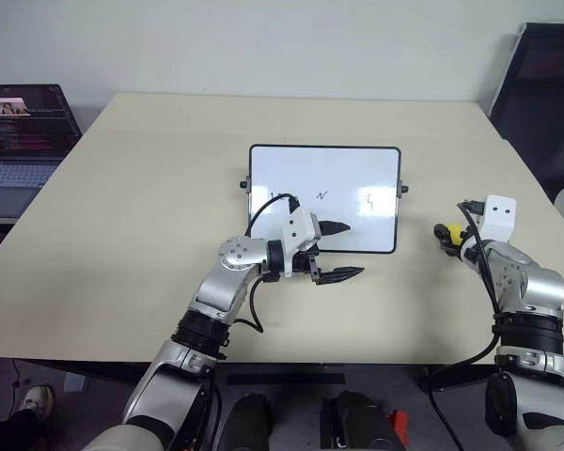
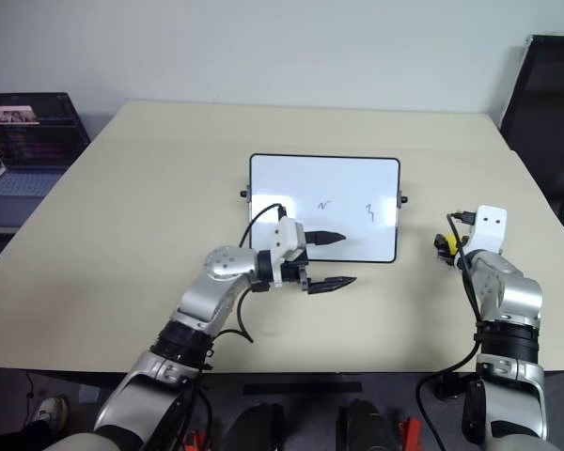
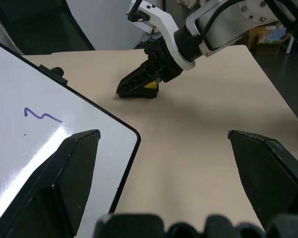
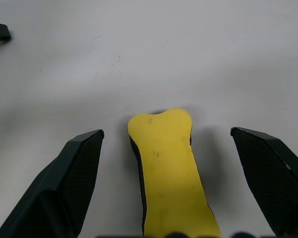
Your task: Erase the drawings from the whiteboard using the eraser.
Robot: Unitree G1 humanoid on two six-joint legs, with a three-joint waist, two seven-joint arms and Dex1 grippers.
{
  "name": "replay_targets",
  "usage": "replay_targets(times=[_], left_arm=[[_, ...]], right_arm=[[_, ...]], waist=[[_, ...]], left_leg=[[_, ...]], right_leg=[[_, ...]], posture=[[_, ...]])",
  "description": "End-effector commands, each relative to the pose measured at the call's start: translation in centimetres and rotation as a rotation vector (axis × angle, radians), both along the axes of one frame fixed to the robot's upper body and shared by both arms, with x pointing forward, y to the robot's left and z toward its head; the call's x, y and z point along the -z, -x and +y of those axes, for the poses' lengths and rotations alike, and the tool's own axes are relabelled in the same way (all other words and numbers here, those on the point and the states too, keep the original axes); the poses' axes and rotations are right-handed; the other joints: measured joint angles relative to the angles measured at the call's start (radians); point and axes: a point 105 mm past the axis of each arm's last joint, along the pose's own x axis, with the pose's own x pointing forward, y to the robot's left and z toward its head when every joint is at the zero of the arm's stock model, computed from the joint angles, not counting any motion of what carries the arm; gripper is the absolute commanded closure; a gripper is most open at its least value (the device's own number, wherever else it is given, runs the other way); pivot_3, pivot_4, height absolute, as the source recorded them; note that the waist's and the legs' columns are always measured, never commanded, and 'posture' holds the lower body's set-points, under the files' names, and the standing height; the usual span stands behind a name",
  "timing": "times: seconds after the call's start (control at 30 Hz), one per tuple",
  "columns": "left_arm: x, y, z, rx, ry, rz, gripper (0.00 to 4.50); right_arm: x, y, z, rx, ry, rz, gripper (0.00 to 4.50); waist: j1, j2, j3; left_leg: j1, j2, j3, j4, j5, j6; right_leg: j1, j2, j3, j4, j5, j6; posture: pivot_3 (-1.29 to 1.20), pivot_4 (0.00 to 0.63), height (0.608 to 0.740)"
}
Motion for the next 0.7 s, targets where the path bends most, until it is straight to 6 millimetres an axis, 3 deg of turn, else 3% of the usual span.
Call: replay_targets(times=[0.03, 0.23, 0.27, 0.37, 0.57, 0.6, 0.7], left_arm=[[-1.54, 0.05, -0.25, 0.012, 0.016, -0.062, 0.0], [-1.66, -0.11, -0.2, 0.011, 0.015, -0.064, 0.0], [-1.69, -0.15, -0.18, 0.01, 0.015, -0.065, 0.0], [-1.78, -0.26, -0.14, 0.008, 0.014, -0.068, 0.0], [-1.87, -0.44, -0.12, 0.005, 0.015, -0.073, 0.0], [-1.88, -0.45, -0.15, 0.004, 0.015, -0.073, 0.0], [-1.87, -0.49, -0.22, 0.005, 0.017, -0.073, 0.0]], right_arm=[[-0.59, 0.09, -0.39, 0.016, -0.022, -0.026, 0.02], [-0.4, 0.21, -0.28, 0.022, -0.041, -0.019, 0.02], [-0.31, 0.24, -0.31, 0.025, -0.044, -0.015, 0.18], [-0.09, 0.31, -0.28, 0.03, -0.065, -0.007, 0.96], [-0.11, 0.3, -0.37, 0.035, -0.07, -0.009, 3.18], [-0.11, 0.3, -0.41, 0.036, -0.071, -0.009, 3.38], [-0.17, 0.32, -0.54, 0.041, -0.072, -0.011, 3.41]], waist=[[0.0, 0.0, 0.0], [0.0, 0.0, 0.0], [0.0, 0.0, 0.0], [0.0, 0.0, 0.0], [0.0, 0.0, 0.0], [0.0, 0.0, 0.0], [0.0, 0.0, 0.0]], left_leg=[[0.0, 0.0, 0.0, 0.0, 0.0, 0.0], [0.0, 0.0, 0.0, 0.0, 0.0, 0.0], [0.0, 0.0, 0.0, 0.0, 0.0, 0.0], [0.0, 0.0, 0.0, 0.0, 0.0, 0.0], [0.0, 0.0, 0.0, 0.0, 0.0, 0.0], [0.0, 0.0, 0.0, 0.0, 0.0, 0.0], [0.0, 0.0, 0.0, 0.0, 0.0, 0.0]], right_leg=[[0.0, 0.0, 0.0, 0.0, 0.0, 0.0], [0.0, 0.0, 0.0, 0.0, 0.0, 0.0], [0.0, 0.0, 0.0, 0.0, 0.0, 0.0], [0.0, 0.0, 0.0, 0.0, 0.0, 0.0], [0.0, 0.0, 0.0, 0.0, 0.0, 0.0], [0.0, 0.0, 0.0, 0.0, 0.0, 0.0], [0.0, 0.0, 0.0, 0.0, 0.0, 0.0]], posture=[[0.0, 0.15, 0.74], [0.0, 0.15, 0.74], [0.0, 0.15, 0.74], [0.0, 0.15, 0.74], [0.0, 0.15, 0.74], [0.0, 0.15, 0.74], [0.0, 0.15, 0.74]])
